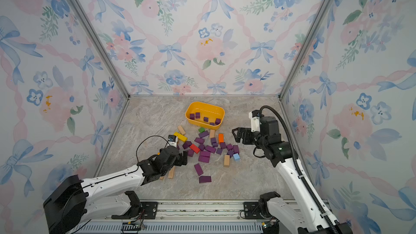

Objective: Pick purple bricks into the storage bin
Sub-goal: Pick up the building block from the center of the board.

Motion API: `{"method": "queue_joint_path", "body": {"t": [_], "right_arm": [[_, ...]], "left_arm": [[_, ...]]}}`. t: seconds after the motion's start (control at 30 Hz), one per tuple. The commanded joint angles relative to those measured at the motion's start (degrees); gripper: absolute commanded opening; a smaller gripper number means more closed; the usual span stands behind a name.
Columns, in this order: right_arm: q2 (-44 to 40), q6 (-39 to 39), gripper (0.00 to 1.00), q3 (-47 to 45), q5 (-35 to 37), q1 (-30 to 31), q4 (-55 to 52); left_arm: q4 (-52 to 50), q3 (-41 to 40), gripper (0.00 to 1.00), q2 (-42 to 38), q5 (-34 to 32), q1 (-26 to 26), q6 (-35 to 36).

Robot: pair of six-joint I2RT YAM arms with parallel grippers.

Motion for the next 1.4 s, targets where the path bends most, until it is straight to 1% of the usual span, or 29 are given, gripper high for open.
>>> {"method": "queue_joint_path", "body": {"t": [0.0, 0.13, 0.2, 0.27, 0.33, 0.37, 0.47, 0.5, 0.6, 0.7, 1.0, 1.17, 1.37], "right_arm": [[0.2, -1.4, 0.97, -1.5, -5.8, -1.4, -2.0], [-0.3, -0.5, 0.97, -3.4, -8.2, -1.9, -1.4], [-0.7, 0.1, 0.97, -4.6, -8.2, -1.9, -0.6], [-0.7, 0.8, 0.97, -5.5, -7.8, -1.9, 0.1], [-0.1, 1.1, 0.97, -5.7, -7.3, -2.0, -0.3], [0.3, 1.3, 0.97, -5.7, -7.4, -2.0, -0.5], [0.8, 1.1, 0.98, -6.4, -7.9, -2.1, 0.0], [0.7, 1.5, 0.98, -6.8, -7.9, -2.0, 0.6], [0.7, 2.6, 0.98, -7.6, -8.5, -2.1, 1.8], [0.7, 2.8, 0.97, -7.9, -8.6, -2.0, 1.8], [1.5, 2.5, 0.97, -8.1, -6.7, -2.2, 0.7], [2.4, 2.6, 0.97, -7.8, -6.6, -2.1, 0.1], [2.6, 2.3, 0.97, -7.9, -5.5, -2.1, -0.6]], "left_arm": [[-6.1, 2.1, 0.98, 1.9, 0.9, 0.7, -2.8], [-8.3, 3.2, 0.95, 3.9, 1.3, 0.8, -3.4], [-8.4, 3.4, 0.92, 4.2, 1.1, 1.0, -3.6], [-8.4, 3.5, 0.9, 4.5, 1.0, 1.4, -3.8], [-8.4, 3.4, 0.81, 4.7, 1.4, 2.0, -3.7], [-8.4, 3.4, 0.78, 5.0, 1.6, 2.3, -3.6], [-8.5, 4.1, 0.76, 6.7, 1.7, 2.7, -2.0], [-8.5, 4.5, 0.74, 7.5, 2.1, 2.8, -1.3], [-8.6, 5.1, 0.71, 10.0, 3.0, 3.1, -1.0], [-8.6, 5.6, 0.7, 12.1, 3.6, 3.2, -0.8], [-10.2, 6.9, 0.48, 15.4, 3.3, 3.2, -0.2], [-10.2, 6.8, 0.41, 16.0, 2.9, 3.2, -0.2], [-10.2, 7.7, 0.37, 18.1, 3.0, 3.2, 1.1]]}}
